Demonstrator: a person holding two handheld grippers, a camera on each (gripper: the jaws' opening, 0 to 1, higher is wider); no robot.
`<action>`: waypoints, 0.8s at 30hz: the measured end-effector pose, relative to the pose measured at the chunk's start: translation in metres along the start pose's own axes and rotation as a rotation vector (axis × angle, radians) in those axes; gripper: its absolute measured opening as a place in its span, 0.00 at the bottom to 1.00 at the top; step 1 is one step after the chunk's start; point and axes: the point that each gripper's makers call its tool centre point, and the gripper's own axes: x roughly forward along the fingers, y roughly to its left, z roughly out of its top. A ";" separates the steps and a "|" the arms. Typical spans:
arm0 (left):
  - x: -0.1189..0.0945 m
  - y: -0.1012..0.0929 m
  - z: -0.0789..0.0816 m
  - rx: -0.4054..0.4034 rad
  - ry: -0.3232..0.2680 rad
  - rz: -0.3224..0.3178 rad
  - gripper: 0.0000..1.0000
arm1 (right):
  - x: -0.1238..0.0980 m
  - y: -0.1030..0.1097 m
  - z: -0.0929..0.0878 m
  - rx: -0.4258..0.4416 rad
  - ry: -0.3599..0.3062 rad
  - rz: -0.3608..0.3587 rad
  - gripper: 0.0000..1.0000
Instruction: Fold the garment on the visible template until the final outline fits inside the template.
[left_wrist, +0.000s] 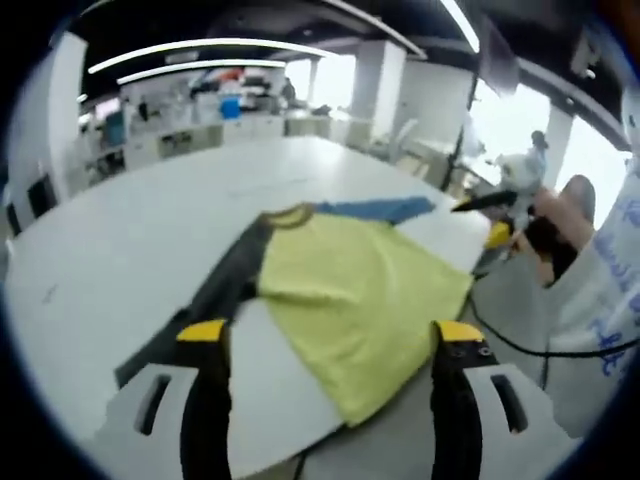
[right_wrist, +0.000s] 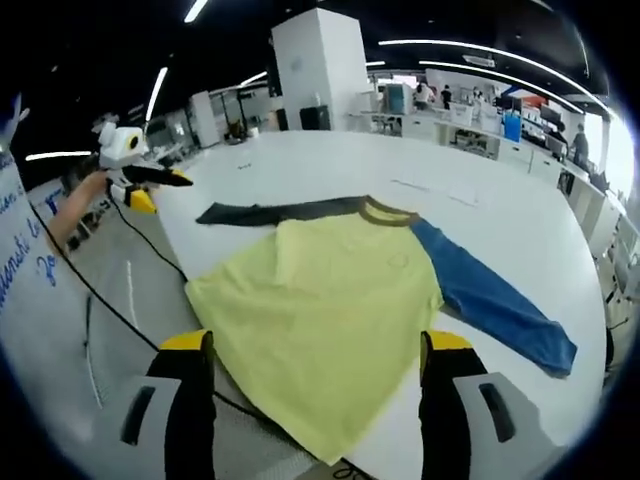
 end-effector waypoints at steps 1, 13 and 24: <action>0.000 0.002 0.001 0.011 -0.002 0.007 0.85 | 0.001 0.000 0.001 -0.003 -0.003 -0.002 0.88; -0.007 0.044 0.014 0.012 -0.054 0.068 0.99 | 0.011 -0.002 0.027 -0.020 -0.085 -0.026 1.00; -0.029 0.123 -0.016 -0.108 -0.006 0.196 0.81 | 0.023 0.006 0.037 -0.031 -0.092 -0.012 1.00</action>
